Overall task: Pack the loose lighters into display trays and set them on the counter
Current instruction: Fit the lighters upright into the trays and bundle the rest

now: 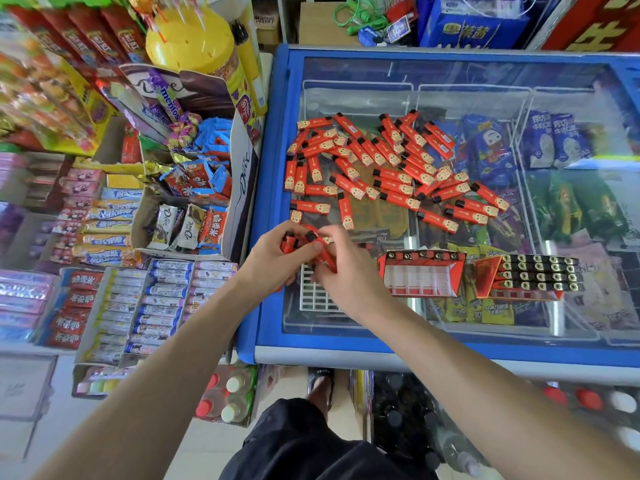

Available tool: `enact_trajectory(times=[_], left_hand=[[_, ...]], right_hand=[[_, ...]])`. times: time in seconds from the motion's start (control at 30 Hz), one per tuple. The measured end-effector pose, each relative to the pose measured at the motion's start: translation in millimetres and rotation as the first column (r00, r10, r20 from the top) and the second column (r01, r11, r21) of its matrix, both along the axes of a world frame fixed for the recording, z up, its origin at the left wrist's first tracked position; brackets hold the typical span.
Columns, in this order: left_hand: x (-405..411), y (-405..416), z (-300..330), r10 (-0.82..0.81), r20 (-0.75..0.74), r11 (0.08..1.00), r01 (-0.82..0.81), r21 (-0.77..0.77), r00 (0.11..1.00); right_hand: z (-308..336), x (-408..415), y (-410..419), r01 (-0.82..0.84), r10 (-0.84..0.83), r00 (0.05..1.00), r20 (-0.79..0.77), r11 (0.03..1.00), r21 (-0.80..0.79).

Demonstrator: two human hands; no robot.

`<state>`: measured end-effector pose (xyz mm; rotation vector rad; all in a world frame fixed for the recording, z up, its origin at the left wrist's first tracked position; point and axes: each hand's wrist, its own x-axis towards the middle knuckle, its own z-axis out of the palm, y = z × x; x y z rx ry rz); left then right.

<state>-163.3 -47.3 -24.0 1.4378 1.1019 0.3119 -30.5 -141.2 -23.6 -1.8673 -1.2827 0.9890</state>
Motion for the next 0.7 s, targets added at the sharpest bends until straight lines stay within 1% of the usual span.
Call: enact_trajectory(times=[0.13, 0.17, 0.3, 0.37, 0.47, 0.5, 0.57, 0.67, 0.7], left_hand=[[-8, 2, -11, 0.001, -0.033, 1.000, -0.001, -0.005, 0.999], [-10, 2, -15, -0.003, -0.059, 1.000, 0.004, 0.010, 0.998], [-19, 0, -30, 0.001, -0.208, 0.997, 0.015, 0.074, 0.978], [-22, -2, -38, -0.018, -0.267, 0.995, 0.042, 0.086, 0.964], [-24, -6, -48, -0.060, -0.354, 0.988, 0.106, 0.110, 0.933], [-24, -7, -51, -0.069, -0.369, 0.987, 0.117, 0.111, 0.927], [-23, -10, -59, -0.087, -0.405, 0.983, 0.145, 0.115, 0.910], [-20, -15, -70, -0.116, -0.465, 0.976, 0.188, 0.112, 0.878], [-19, -16, -73, -0.118, -0.482, 0.975, 0.194, 0.111, 0.868]], right_hand=[[-4, 1, -2, -0.041, 0.041, 0.999, 0.019, 0.999, -0.006], [-5, 1, -3, -0.034, 0.034, 0.999, -0.007, 0.999, -0.011], [-12, 1, -9, 0.033, -0.071, 0.963, -0.261, 0.988, -0.149], [-16, 1, -14, 0.063, -0.132, 0.937, -0.323, 0.975, -0.214], [-22, 2, -16, 0.128, -0.209, 0.897, -0.389, 0.966, -0.224], [-23, 2, -15, 0.135, -0.220, 0.889, -0.401, 0.964, -0.228], [-24, 2, -13, 0.138, -0.208, 0.902, -0.378, 0.969, -0.205], [-23, 2, -9, 0.211, -0.240, 0.909, -0.340, 0.970, -0.122], [-22, 2, -9, 0.223, -0.239, 0.923, -0.302, 0.971, -0.085]])
